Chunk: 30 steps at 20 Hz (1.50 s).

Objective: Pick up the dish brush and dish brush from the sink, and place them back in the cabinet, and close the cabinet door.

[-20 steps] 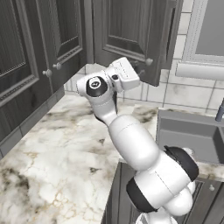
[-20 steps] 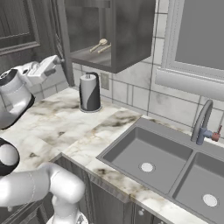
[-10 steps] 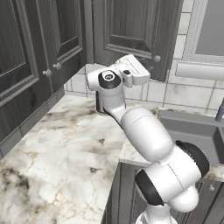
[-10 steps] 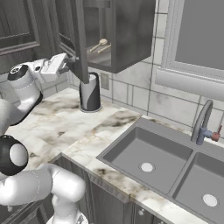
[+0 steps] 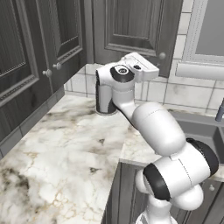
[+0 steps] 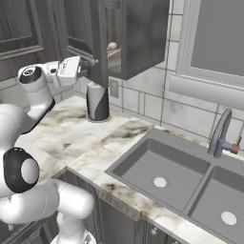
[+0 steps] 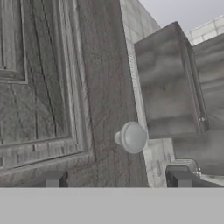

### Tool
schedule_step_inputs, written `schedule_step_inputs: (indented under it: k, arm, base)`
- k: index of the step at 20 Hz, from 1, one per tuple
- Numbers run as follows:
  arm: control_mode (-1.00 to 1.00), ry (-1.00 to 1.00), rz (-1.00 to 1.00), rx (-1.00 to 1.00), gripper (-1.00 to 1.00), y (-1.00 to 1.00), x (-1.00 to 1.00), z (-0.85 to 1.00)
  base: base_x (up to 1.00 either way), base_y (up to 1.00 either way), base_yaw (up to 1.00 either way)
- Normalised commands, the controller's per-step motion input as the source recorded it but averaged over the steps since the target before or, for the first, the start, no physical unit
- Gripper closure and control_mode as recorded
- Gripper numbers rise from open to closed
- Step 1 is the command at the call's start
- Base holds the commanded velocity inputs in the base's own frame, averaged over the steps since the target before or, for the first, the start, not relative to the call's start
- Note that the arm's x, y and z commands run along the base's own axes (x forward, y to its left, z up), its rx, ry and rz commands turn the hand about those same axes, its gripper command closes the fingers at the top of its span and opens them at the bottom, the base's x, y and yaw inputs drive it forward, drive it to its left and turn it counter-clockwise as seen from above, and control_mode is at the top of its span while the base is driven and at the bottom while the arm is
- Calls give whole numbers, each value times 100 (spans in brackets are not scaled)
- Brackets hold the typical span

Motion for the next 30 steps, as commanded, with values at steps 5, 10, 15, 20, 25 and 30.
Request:
schedule_step_inputs:
  k: [5, 10, 15, 20, 25, 30]
  arm:
    - [-100, 8, 10, 4, -100, -27, 16, 0]
    - [-100, 5, 9, 2, -100, -25, 18, 0]
    - [-100, 4, 9, 1, -100, -24, 19, 0]
    - [-100, 3, 8, 0, -100, -22, 23, 0]
    - [-100, 1, 7, 0, -100, -21, 23, 0]
    - [-100, 1, 5, 0, -100, -8, 8, 0]
  base:
    - [0, 0, 0]
    - [0, 0, 0]
    - [0, 0, 0]
    - [0, 0, 0]
    - [0, 0, 0]
    - [0, 0, 0]
